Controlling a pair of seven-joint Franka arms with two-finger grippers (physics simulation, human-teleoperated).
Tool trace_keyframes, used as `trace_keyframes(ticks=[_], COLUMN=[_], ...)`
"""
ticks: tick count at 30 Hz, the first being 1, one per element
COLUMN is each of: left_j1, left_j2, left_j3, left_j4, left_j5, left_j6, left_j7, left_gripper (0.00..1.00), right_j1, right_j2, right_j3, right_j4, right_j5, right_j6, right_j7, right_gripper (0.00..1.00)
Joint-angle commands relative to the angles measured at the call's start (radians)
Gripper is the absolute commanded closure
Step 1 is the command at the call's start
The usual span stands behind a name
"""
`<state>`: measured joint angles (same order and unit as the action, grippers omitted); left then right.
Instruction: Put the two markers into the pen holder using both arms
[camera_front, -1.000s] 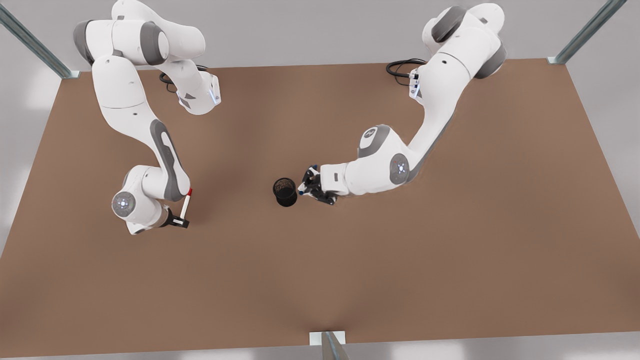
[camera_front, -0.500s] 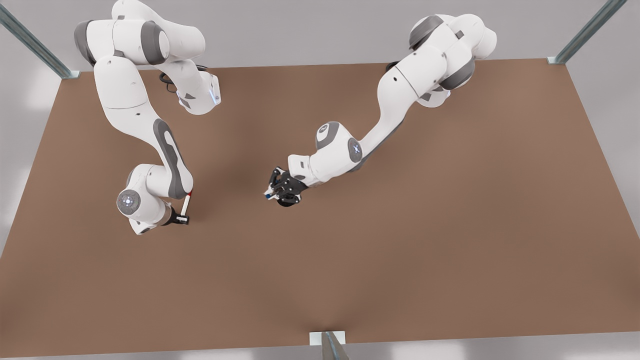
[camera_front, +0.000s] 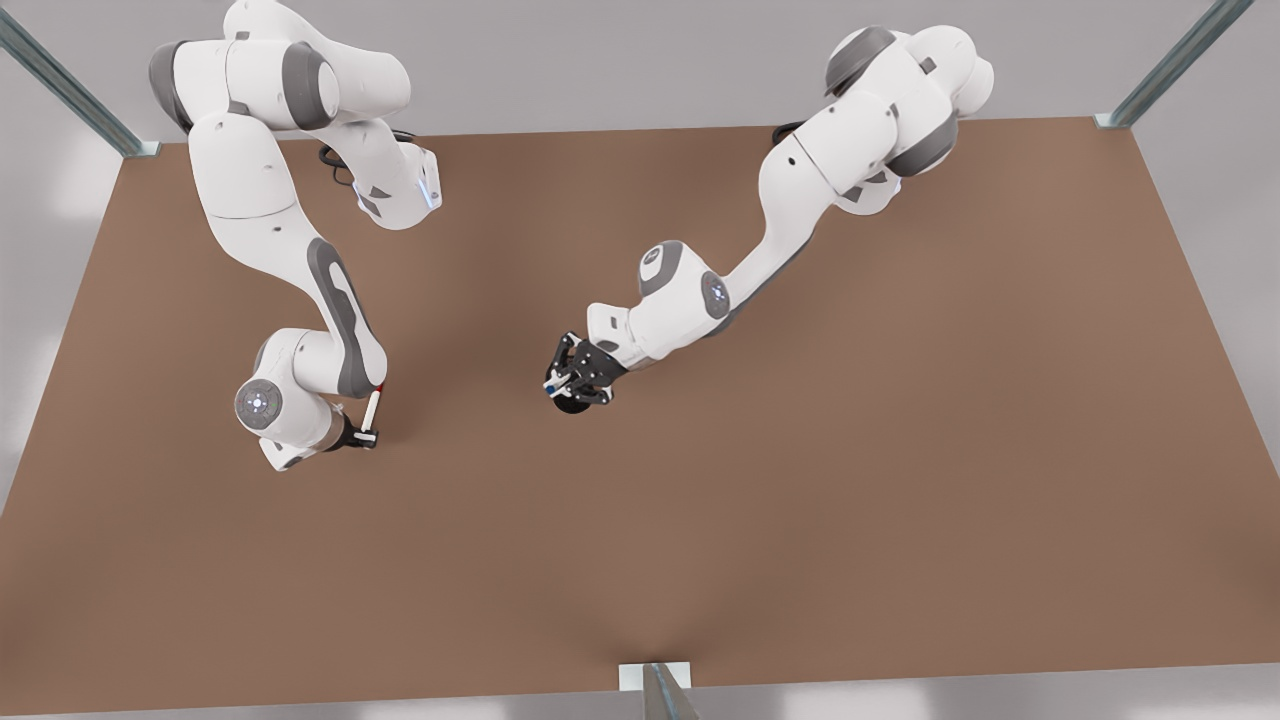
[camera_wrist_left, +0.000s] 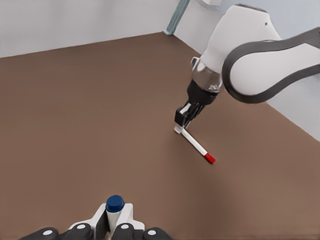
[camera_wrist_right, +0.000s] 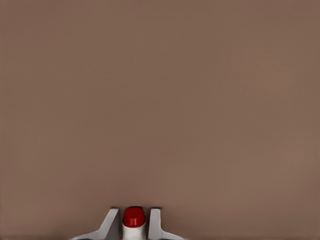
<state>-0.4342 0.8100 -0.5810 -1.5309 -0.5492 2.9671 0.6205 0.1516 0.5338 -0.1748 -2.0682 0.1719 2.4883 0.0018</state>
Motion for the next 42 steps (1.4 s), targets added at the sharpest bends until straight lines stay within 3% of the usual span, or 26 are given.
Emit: trace_keyframes(ticks=[1,4,5,9,11,13,15,17,19,22,25,27,29,32,39,42], left_j1=[-0.006,-0.031,-0.049,-0.026,0.181,0.396,0.578,0.677,0.788,0.824,0.425,0.390,0.298,0.305,0.304,0.301], left_j2=[0.009,0.023,0.024,0.021,-0.020,-0.080,-0.081,-0.104,-0.204,-0.342,-0.491,-0.506,-0.583,-0.578,-0.588,-0.585], left_j3=[0.000,0.000,0.000,0.000,-0.080,-0.077,-0.077,-0.077,-0.077,-0.063,0.478,0.513,0.619,0.627,0.626,0.624], left_j4=[0.000,-0.018,-0.032,-0.034,-0.026,0.024,0.173,0.287,0.302,0.302,0.291,0.285,0.199,0.206,0.207,0.206], left_j5=[0.000,0.002,0.002,0.003,-0.005,0.028,0.229,0.435,0.683,0.876,0.661,0.655,0.620,0.566,0.557,0.557], left_j6=[0.033,0.087,0.122,0.109,-0.147,-0.568,-0.989,-1.293,-1.520,-1.551,-1.542,-1.542,-1.494,-1.496,-1.491,-1.493], left_j7=[0.176,0.217,0.237,0.248,0.222,0.041,-0.235,-0.474,-0.541,-0.654,-0.677,-0.685,-0.683,-0.683,-0.676,-0.677], left_gripper=[0.79,0.79,0.00,0.00,0.00,0.00,0.00,0.00,0.00,0.00,0.00,0.00,0.00,0.00,0.00,0.00], right_j1=[0.000,0.000,0.000,0.000,0.000,-0.006,-0.009,-0.009,-0.007,0.000,0.003,0.003,0.003,0.003,0.049,0.039], right_j2=[-0.002,-0.005,-0.005,-0.006,-0.008,-0.017,-0.047,-0.087,-0.133,-0.181,-0.229,-0.256,-0.276,-0.316,-0.367,-0.416], right_j3=[0.000,0.001,0.001,0.001,0.001,0.005,0.011,0.011,0.011,0.011,0.047,0.063,0.078,0.138,0.383,0.390], right_j4=[0.000,0.000,0.000,0.000,0.000,0.000,0.000,0.002,0.002,0.000,0.002,0.003,0.008,0.036,0.088,0.114], right_j5=[0.001,0.001,0.001,0.001,0.001,0.001,0.001,0.000,0.001,0.001,-0.002,-0.002,-0.002,-0.002,0.003,0.005], right_j6=[-0.002,-0.005,-0.005,-0.005,-0.005,-0.006,-0.011,-0.048,-0.077,-0.109,-0.157,-0.178,-0.196,-0.276,-0.270,-0.319], right_j7=[-0.034,-0.032,-0.032,-0.032,-0.032,-0.029,-0.035,-0.031,-0.022,-0.013,0.052,0.070,0.095,0.217,0.658,0.662], right_gripper=[0.62,0.64,0.67,0.68,0.68,0.69,0.69,0.69,0.70,0.71,0.76,0.76,0.79,0.79,0.79,0.79])
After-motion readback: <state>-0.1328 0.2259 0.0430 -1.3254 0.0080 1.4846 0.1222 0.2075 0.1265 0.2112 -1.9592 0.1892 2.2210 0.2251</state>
